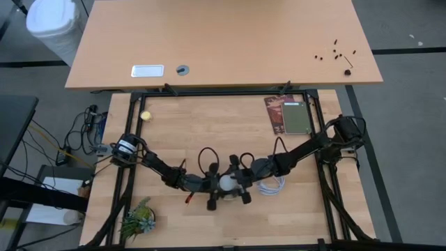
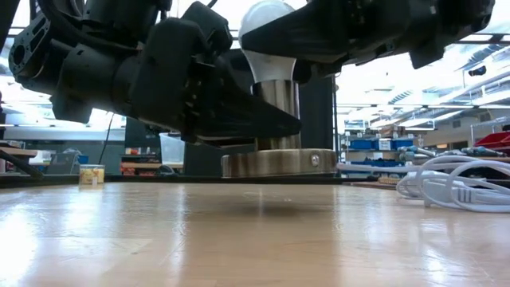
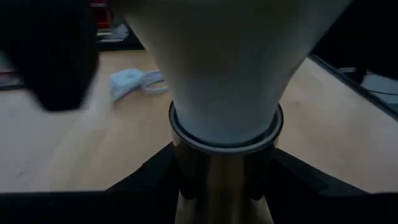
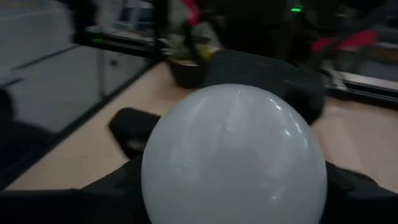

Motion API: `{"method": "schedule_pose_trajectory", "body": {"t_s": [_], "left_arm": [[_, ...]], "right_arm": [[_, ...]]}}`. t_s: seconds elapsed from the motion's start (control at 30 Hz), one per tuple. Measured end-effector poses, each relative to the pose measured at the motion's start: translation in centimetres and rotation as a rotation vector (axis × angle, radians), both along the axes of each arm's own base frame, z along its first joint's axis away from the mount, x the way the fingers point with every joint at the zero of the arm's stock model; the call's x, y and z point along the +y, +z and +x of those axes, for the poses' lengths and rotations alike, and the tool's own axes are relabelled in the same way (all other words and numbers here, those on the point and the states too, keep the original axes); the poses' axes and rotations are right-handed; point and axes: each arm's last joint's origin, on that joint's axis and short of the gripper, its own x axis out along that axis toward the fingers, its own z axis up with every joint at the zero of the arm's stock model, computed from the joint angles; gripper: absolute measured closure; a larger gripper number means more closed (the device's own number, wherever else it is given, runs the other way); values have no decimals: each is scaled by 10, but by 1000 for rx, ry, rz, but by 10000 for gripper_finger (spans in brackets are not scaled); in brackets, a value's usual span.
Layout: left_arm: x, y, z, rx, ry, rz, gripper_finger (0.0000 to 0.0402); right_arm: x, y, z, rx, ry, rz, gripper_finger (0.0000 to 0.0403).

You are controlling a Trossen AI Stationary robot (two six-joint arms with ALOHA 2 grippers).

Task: Screw lightbulb
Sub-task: Remove the lightbulb from the lamp

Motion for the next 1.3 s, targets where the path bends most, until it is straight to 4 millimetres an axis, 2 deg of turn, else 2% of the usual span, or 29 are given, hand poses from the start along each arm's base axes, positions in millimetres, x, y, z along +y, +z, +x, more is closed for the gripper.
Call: {"method": "schedule_pose_trajectory", "body": {"t_s": [0.23,0.47,0.7,0.97,1.13,1.3], "left_arm": [[-2,1,0,-2,-66,-19,213],[-2,2,1,-13,-62,-34,213],[0,0,0,1,-24,-34,213],[2,-3,-1,28,60,0,213],[4,-5,-1,38,140,19,213],[6,-5,-2,31,210,36,213]], "right_arm": [[-18,1,4,-5,251,31,144],[-37,2,7,-13,306,57,124],[-34,1,5,50,194,88,101],[0,5,-9,73,-166,-62,73],[16,3,-17,73,-374,5,77],[23,3,-21,55,-469,72,84]]}}
